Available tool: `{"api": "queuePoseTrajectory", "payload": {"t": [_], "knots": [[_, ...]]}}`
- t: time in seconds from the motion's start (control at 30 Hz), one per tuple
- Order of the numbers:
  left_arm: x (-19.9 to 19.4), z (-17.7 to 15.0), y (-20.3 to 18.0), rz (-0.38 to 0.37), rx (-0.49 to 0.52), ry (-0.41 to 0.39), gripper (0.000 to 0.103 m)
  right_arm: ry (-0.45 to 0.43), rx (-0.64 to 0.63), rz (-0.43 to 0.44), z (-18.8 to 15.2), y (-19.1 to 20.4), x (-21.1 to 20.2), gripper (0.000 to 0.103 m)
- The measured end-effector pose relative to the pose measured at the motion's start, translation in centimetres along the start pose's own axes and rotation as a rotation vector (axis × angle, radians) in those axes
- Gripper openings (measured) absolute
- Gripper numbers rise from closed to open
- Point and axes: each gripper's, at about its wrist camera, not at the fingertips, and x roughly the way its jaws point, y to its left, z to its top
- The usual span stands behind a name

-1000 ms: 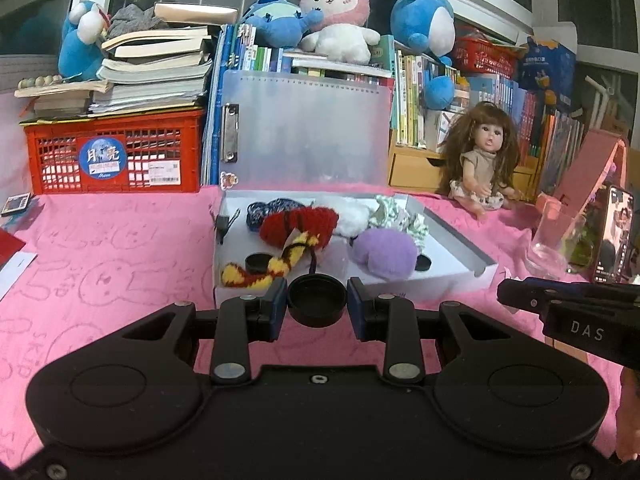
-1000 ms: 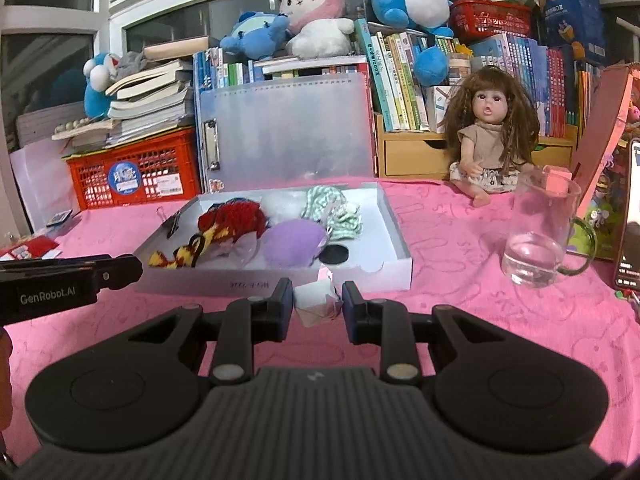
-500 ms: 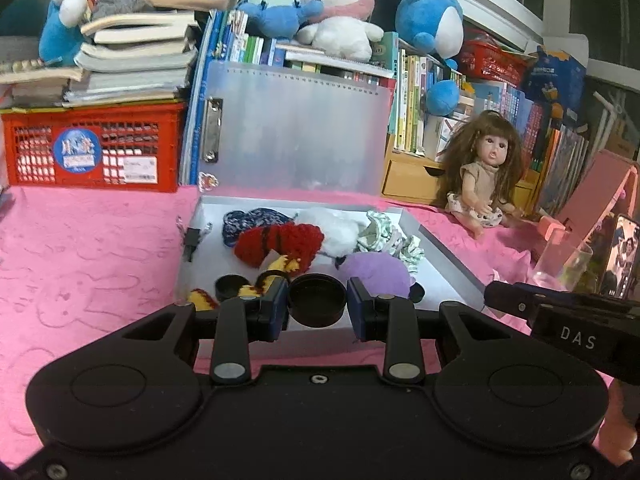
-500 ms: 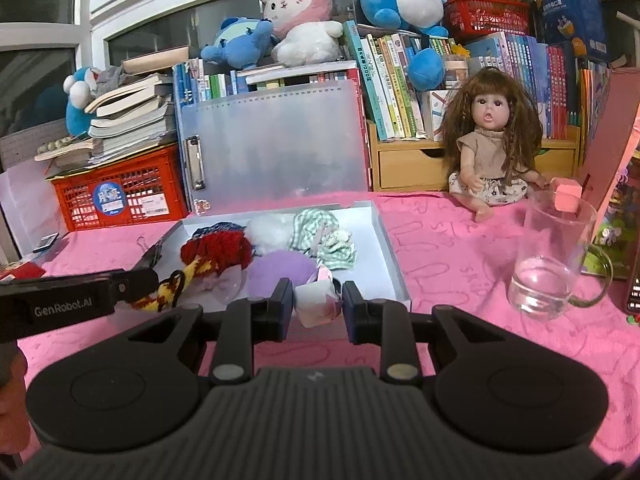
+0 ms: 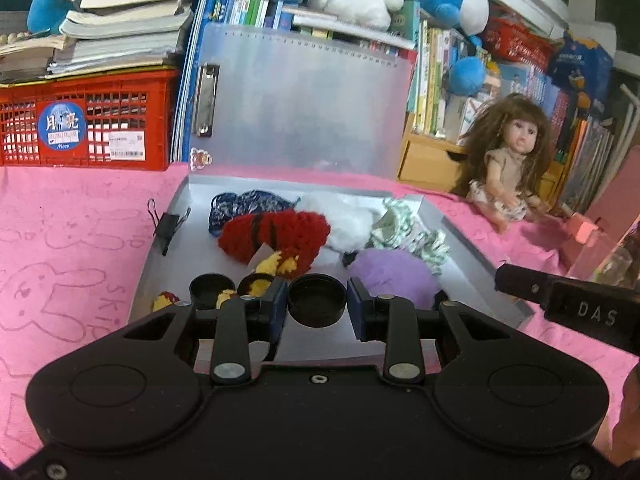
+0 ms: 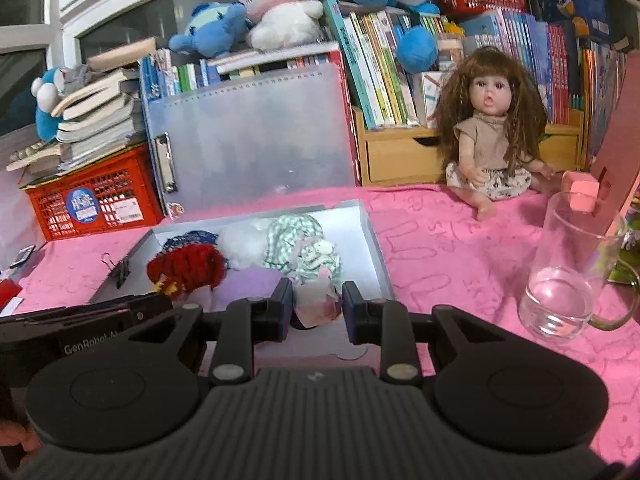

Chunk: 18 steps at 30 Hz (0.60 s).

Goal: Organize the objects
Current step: 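Lower the lid into the box and open the left tool while the right releases its item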

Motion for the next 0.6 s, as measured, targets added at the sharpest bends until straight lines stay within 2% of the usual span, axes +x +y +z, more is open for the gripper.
{"api": "queuePoseTrajectory", "payload": {"t": [0.47,0.6], "knots": [[3.0,0.2,0.4,0.072,0.047,0.010,0.031,0.058,0.023,-0.015,0.7,-1.1,4.0,0.031],[3.6,0.3,1.2,0.089,0.042,0.012,0.031,0.059,0.018,0.007,1.0,-1.3,4.8,0.031]]}}
